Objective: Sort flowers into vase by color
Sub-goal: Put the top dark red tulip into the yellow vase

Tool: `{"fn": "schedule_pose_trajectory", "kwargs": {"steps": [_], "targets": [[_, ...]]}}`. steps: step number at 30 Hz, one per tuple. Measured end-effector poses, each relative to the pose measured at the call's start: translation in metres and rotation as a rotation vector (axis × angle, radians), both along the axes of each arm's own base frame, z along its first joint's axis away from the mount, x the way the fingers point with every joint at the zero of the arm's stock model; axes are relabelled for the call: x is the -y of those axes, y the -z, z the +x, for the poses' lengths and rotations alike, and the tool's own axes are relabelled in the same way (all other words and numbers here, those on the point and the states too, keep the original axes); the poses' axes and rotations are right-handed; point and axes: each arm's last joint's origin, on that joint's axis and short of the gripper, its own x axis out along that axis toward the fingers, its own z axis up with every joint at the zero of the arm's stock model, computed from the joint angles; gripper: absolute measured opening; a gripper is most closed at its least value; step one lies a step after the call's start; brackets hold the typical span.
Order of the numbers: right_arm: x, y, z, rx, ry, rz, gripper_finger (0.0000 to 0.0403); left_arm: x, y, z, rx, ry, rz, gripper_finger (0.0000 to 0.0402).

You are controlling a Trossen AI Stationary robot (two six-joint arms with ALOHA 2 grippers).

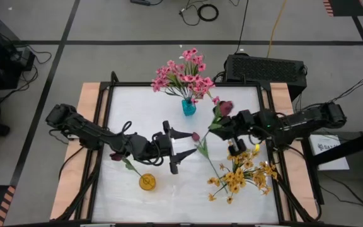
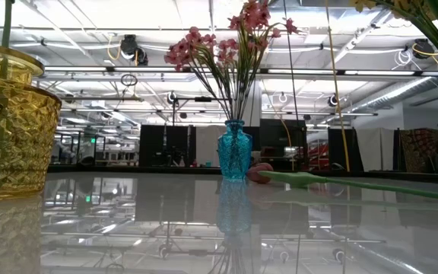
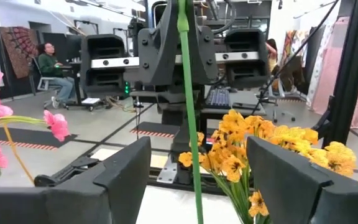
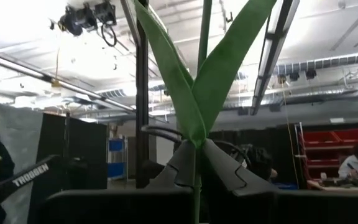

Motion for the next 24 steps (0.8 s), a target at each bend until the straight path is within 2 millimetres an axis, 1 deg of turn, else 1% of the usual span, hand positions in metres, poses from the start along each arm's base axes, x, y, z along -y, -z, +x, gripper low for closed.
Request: {"fn": "schedule_pose_trajectory", "kwargs": {"steps": [4,8,16,19,24], "targets": [[-0.003,-0.002,0.018,-0.007,0.009,-0.016,0.0002,0.001,0.000,0.000,0.001,0.004,-0.020,0.0278],[-0.004,-0.005,0.031,-0.009,0.005,-0.017,0.0002,0.000,0.002,0.000,-0.019,-0.019,-0.019,0.0278],[-0.010,-0.009,0.041,0.004,0.010,-0.052,0.0002,-0.003,0.005,0.001,-0.039,-0.031,-0.034,0.0274],[-0.011,-0.009,0.040,0.011,0.016,-0.064,0.0002,-0.004,0.005,0.002,-0.038,-0.007,-0.032,0.0253],[-0.010,-0.009,0.040,0.012,0.019,-0.068,0.0002,-0.004,0.005,0.003,-0.040,0.055,-0.026,0.0188]]}}
